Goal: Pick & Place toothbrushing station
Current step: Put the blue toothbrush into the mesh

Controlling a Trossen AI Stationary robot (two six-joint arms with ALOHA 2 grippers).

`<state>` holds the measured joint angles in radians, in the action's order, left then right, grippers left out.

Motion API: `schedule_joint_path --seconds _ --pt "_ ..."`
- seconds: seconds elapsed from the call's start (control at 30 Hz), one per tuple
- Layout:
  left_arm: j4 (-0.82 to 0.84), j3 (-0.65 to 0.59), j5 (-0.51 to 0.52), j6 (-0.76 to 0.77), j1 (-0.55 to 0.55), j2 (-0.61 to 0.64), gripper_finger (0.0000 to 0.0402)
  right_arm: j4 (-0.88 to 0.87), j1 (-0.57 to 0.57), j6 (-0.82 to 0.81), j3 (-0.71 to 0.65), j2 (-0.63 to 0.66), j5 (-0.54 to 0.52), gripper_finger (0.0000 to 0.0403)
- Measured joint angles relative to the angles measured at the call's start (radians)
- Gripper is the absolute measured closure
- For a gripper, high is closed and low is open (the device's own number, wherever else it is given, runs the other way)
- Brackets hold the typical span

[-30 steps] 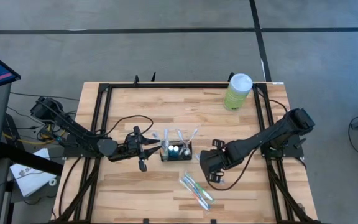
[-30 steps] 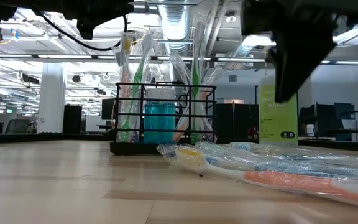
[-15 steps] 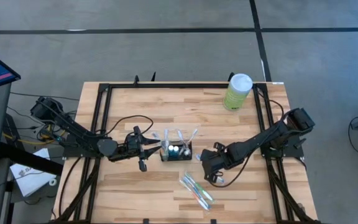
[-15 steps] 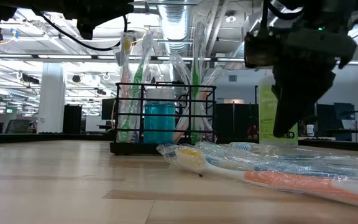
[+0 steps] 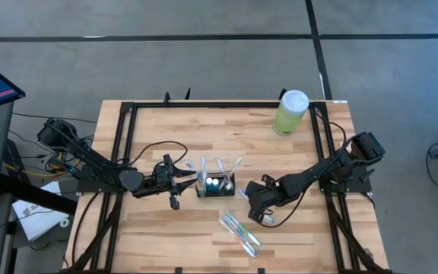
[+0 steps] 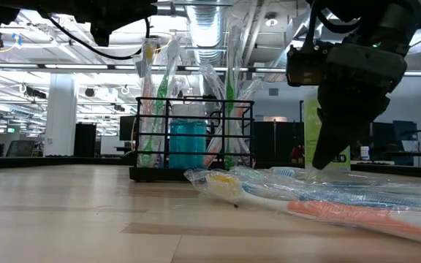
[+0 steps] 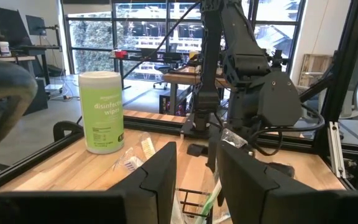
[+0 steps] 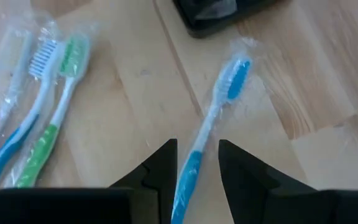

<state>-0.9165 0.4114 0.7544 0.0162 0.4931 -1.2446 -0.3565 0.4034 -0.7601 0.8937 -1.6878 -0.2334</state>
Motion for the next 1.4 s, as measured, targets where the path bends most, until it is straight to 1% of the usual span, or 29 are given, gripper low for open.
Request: schedule_joint_path --seconds 0.17,0.47,0.7,0.8,0.9,0.93,1.17,1.3,1.4 --pt "0.0 0.0 0.0 0.0 0.0 0.0 0.0293 0.039 0.0 0.007 0.0 -0.005 -0.008 0.0294" --pt "0.001 0.0 0.0 0.0 0.0 0.0 0.0293 0.077 -0.014 0.021 -0.001 -0.078 -0.008 0.0294" --pt "0.004 0.0 0.0 0.019 -0.003 0.0 0.0293 0.076 -0.014 0.025 0.0 -0.08 -0.024 0.0295" --pt "0.003 0.0 0.0 0.018 -0.003 0.0 0.0293 0.074 -0.014 0.022 0.0 -0.08 -0.026 0.0318" --pt "0.003 0.0 0.0 0.018 -0.003 0.0 0.0293 0.074 -0.014 0.031 0.0 -0.08 -0.029 0.0377" --pt "0.004 0.0 0.0 0.018 -0.003 0.0 0.0293 0.074 -0.014 0.039 0.0 -0.079 -0.031 0.0389" --pt "0.004 0.0 0.0 0.018 -0.003 0.0 0.0293 0.066 -0.006 0.05 0.001 -0.067 -0.03 0.04" --pt "0.005 0.0 0.0 0.018 -0.003 0.0 0.0293 0.028 0.01 0.06 0.001 -0.012 -0.032 0.0403" --pt "0.009 0.0 0.0 0.018 -0.003 0.0 0.0293 0.012 0.035 0.065 0.0 0.053 -0.077 0.0403"
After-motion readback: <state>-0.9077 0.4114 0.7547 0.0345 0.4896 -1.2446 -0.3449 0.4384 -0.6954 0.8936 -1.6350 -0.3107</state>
